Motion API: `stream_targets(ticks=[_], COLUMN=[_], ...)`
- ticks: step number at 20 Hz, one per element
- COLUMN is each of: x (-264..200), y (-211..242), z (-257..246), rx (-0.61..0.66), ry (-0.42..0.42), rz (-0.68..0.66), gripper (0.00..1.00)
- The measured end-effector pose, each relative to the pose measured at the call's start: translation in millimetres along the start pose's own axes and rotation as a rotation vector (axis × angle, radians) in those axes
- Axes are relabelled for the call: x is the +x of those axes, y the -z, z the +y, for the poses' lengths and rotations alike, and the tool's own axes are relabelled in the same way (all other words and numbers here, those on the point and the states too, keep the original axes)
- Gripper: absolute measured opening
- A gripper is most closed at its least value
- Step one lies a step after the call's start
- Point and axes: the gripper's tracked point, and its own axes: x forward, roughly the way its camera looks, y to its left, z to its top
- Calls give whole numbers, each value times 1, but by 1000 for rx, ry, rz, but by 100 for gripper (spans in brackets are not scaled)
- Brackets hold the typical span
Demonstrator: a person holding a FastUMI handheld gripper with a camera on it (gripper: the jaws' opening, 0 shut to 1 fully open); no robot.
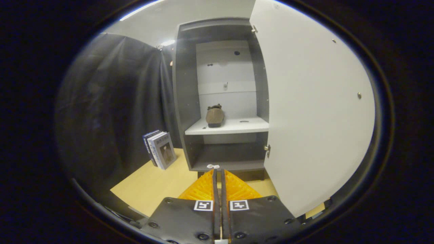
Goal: Open the shoe cabinet door, grab the shoes and put them into the shoe cabinet, then close the shoe cabinet door.
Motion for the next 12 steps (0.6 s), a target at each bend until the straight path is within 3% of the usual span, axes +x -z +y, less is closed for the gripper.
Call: stream_targets(ticks=[4,10,12], x=[37,75,87], y=[46,132,159], z=[11,45,43], rx=[-44,-64,-96], ry=[-4,-108,-101], rz=[86,249,301], gripper=[4,7,9])
